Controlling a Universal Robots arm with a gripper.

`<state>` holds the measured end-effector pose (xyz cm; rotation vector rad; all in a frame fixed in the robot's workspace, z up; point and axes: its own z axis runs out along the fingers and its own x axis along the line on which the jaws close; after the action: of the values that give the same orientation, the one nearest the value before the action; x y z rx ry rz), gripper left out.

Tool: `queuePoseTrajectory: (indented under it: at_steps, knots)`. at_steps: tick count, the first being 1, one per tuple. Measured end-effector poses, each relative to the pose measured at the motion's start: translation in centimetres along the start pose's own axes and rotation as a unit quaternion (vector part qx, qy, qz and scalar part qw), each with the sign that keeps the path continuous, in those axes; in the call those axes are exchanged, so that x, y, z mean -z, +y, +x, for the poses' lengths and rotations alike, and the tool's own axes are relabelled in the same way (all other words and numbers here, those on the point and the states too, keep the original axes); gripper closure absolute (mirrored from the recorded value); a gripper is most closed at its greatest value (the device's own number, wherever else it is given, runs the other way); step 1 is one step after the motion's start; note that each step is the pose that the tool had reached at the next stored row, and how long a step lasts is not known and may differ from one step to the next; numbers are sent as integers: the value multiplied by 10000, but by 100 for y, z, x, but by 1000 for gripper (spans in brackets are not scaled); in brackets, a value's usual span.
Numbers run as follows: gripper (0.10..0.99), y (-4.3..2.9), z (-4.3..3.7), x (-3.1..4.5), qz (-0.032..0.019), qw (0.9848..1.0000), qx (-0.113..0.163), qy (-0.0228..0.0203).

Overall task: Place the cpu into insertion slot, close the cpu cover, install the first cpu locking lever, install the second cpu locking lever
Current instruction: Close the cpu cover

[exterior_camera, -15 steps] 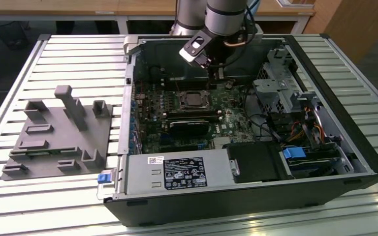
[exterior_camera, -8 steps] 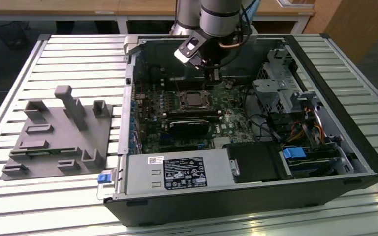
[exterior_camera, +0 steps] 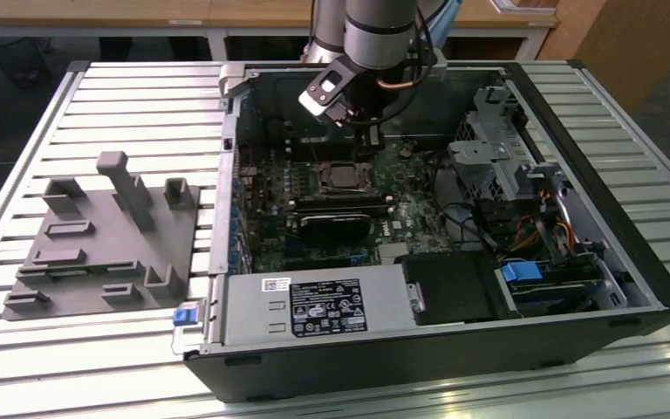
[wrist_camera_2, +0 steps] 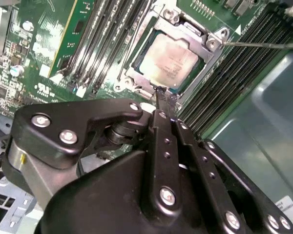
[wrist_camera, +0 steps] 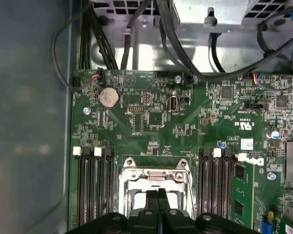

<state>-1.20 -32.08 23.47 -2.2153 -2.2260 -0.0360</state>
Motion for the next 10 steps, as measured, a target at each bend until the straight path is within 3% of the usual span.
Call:
queuePoseTrajectory:
  at_steps: [10]
  knots:
    - [980,-58,-32,-55,0,10000,0,1]
